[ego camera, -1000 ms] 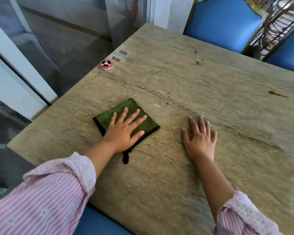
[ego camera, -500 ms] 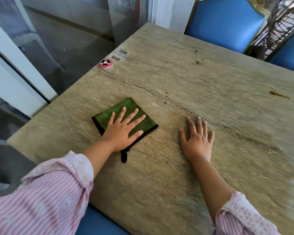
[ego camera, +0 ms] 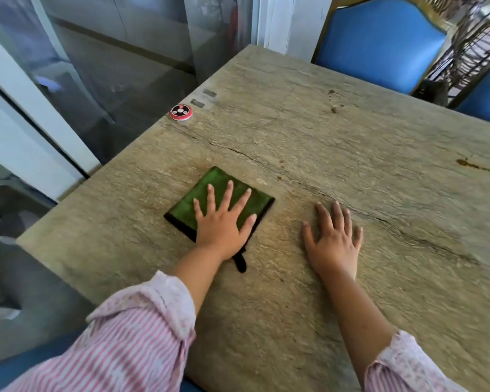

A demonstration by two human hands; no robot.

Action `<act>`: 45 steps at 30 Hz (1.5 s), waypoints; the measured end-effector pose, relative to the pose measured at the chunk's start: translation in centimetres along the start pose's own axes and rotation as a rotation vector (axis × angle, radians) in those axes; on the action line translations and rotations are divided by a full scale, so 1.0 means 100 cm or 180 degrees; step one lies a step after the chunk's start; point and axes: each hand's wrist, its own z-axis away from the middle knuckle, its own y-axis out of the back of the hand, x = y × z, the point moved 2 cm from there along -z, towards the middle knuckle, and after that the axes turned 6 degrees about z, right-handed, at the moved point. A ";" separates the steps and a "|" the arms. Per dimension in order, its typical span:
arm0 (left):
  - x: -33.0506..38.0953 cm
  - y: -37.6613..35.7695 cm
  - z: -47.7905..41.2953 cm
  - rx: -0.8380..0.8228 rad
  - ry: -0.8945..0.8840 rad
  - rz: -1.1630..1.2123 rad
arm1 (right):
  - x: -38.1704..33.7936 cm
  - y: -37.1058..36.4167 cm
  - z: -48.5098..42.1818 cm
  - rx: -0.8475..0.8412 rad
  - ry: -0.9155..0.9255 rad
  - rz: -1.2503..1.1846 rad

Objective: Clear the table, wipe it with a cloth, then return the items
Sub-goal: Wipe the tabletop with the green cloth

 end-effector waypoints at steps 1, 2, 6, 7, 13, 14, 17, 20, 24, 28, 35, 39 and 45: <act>-0.013 0.003 0.002 0.0073 0.0276 0.0061 | 0.000 0.000 0.000 -0.0013 0.0002 0.0003; -0.027 0.008 0.000 0.0130 0.0552 0.0111 | 0.001 -0.001 0.000 -0.0023 0.0001 0.0006; -0.063 0.025 -0.034 0.0142 0.1064 0.0120 | 0.000 -0.001 0.000 -0.0051 -0.0005 0.0029; -0.066 0.029 -0.044 0.0133 0.1123 0.0132 | 0.000 -0.001 0.000 -0.0053 -0.0011 0.0031; -0.034 0.035 -0.124 0.0128 0.1227 0.0215 | 0.000 -0.002 -0.002 -0.0022 -0.0041 0.0032; -0.018 0.033 -0.134 0.0106 0.1112 0.0206 | 0.001 -0.002 -0.003 -0.0022 -0.0051 0.0018; 0.033 0.024 -0.139 0.0038 0.0521 0.0191 | -0.001 0.003 -0.005 -0.0005 -0.0004 -0.0024; 0.073 0.000 -0.106 -0.0164 -0.0244 0.0081 | -0.002 0.000 -0.003 0.0014 -0.0025 -0.0073; 0.058 -0.008 -0.051 -0.0058 -0.0422 0.0011 | -0.001 0.003 -0.001 0.0012 -0.0008 -0.0212; 0.002 0.007 -0.046 0.0154 0.0343 0.0035 | 0.009 0.011 -0.001 0.0055 0.0103 -0.0582; 0.009 0.020 -0.104 0.0138 0.0909 0.0126 | 0.080 0.025 -0.011 0.0173 -0.0315 -0.0084; 0.062 0.009 -0.122 0.0070 0.0518 0.0138 | 0.075 0.021 -0.015 0.0327 -0.0355 -0.0034; 0.121 -0.025 -0.046 -0.0135 -0.0843 0.0068 | 0.079 0.021 -0.013 0.0421 -0.0350 -0.0121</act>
